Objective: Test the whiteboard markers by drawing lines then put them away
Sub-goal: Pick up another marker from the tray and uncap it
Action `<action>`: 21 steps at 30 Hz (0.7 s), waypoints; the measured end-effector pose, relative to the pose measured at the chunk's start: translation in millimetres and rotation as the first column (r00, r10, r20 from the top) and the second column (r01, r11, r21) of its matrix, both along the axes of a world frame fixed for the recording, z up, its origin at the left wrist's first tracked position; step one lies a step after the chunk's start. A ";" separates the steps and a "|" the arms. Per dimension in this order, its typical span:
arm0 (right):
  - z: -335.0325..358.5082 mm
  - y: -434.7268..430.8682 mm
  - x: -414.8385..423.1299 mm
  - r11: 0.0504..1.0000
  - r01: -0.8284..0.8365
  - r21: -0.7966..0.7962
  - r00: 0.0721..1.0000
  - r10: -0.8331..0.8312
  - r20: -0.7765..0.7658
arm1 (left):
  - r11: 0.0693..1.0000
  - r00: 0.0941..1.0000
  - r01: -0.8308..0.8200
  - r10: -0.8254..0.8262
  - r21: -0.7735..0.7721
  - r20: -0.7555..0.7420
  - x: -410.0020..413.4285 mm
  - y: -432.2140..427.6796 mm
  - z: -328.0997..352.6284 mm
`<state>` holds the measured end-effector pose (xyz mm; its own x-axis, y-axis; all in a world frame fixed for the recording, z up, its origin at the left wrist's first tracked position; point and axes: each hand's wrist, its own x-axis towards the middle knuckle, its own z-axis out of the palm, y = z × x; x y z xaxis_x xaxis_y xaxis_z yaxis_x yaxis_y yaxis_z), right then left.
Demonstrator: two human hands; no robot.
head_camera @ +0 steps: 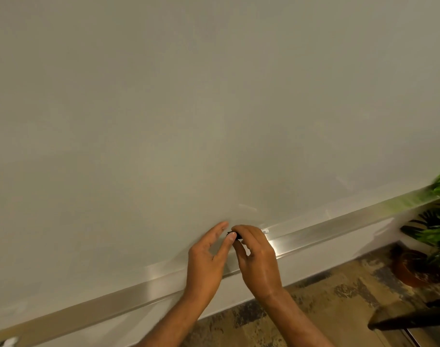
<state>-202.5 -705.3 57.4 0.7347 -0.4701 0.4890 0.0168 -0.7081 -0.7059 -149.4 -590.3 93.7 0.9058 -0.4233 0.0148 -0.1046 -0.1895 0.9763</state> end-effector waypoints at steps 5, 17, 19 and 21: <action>53.2 38.3 4.4 0.999 -0.042 0.020 0.993 0.040 0.112 | 0.989 0.998 -0.064 0.064 -0.135 -0.002 -1.7 27.5 54.9; 189.1 123.0 16.1 0.992 -0.122 0.037 0.954 0.106 0.281 | 0.947 1.000 0.019 -0.013 -0.321 0.023 7.6 116.9 184.5; 211.1 135.3 13.5 0.961 -0.205 0.188 0.952 0.151 0.265 | 0.936 0.999 0.041 -0.035 -0.348 0.023 10.4 133.2 198.8; 234.7 146.2 9.5 0.838 -0.354 0.416 0.927 0.255 0.275 | 0.925 0.997 0.070 -0.070 -0.373 0.013 13.6 149.1 211.8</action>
